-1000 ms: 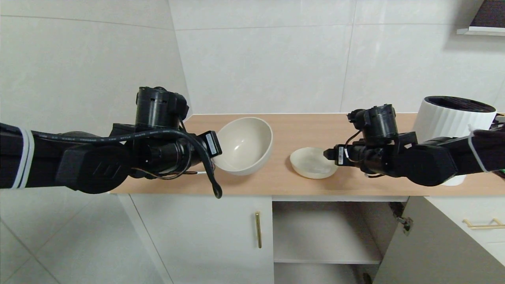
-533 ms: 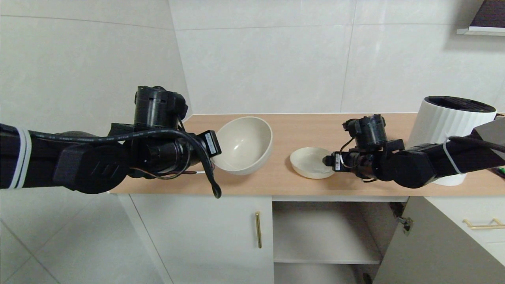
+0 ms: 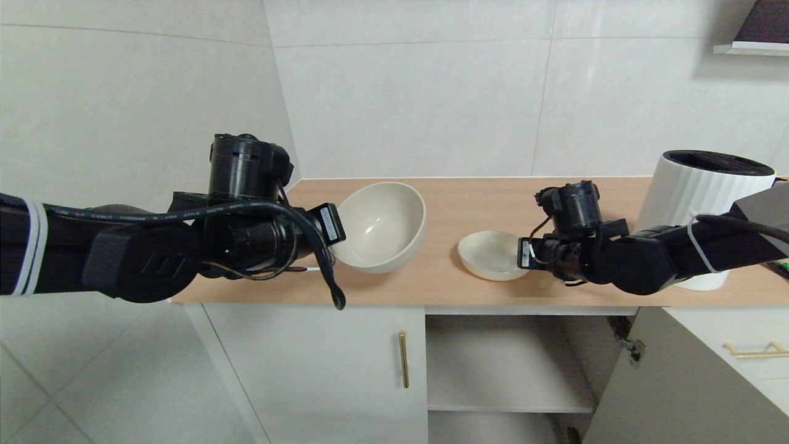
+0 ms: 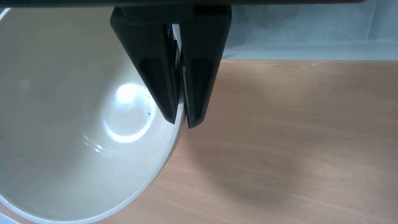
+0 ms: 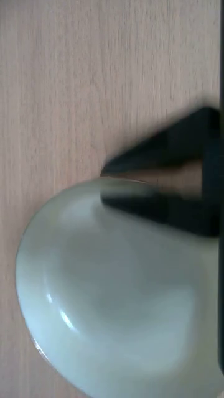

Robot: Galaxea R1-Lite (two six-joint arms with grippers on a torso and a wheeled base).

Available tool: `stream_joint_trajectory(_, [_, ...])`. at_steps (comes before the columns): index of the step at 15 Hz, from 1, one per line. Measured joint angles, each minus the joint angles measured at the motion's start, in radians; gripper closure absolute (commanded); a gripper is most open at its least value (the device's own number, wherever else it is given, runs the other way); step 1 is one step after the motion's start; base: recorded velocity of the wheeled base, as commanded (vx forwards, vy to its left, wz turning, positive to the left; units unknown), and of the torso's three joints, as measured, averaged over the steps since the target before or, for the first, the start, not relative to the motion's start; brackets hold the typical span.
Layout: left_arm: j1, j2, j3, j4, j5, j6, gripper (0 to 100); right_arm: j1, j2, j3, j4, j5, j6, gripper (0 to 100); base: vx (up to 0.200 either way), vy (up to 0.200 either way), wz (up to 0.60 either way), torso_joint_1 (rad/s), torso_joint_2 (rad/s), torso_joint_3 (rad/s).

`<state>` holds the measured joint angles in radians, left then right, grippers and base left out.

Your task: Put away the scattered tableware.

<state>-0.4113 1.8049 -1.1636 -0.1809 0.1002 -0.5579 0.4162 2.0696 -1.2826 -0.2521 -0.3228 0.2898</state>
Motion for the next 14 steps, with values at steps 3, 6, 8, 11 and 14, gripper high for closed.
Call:
stream_joint_trajectory(3, [0.0, 0.0, 0.0, 0.0, 0.0, -0.001, 100, 0.001, -0.005, 0.0, 0.001, 0.001, 0.003, 100, 0.0, 0.0, 0.0, 0.0, 0.0, 0.0])
stream_joint_trajectory(6, [0.0, -0.013, 0.01, 0.0, -0.002, -0.002, 100, 0.002, -0.035, 0.006, 0.01, 0.019, 0.031, 100, 0.0, 0.0, 0.0, 0.0, 0.0, 0.0])
stream_joint_trajectory(8, [0.0, -0.039, 0.039, 0.0, -0.007, 0.0, 100, 0.004, -0.085, 0.024, 0.034, 0.069, 0.054, 100, 0.0, 0.0, 0.0, 0.0, 0.0, 0.0])
stream_joint_trajectory(11, [0.003, -0.132, 0.131, 0.0, -0.069, 0.02, 100, 0.007, -0.22, 0.078, 0.12, 0.201, 0.064, 100, 0.0, 0.0, 0.0, 0.0, 0.0, 0.0])
stream_joint_trajectory(14, [0.003, -0.268, 0.271, 0.002, -0.137, 0.061, 100, 0.023, -0.393, 0.18, 0.241, 0.281, 0.065, 100, 0.0, 0.0, 0.0, 0.0, 0.0, 0.0])
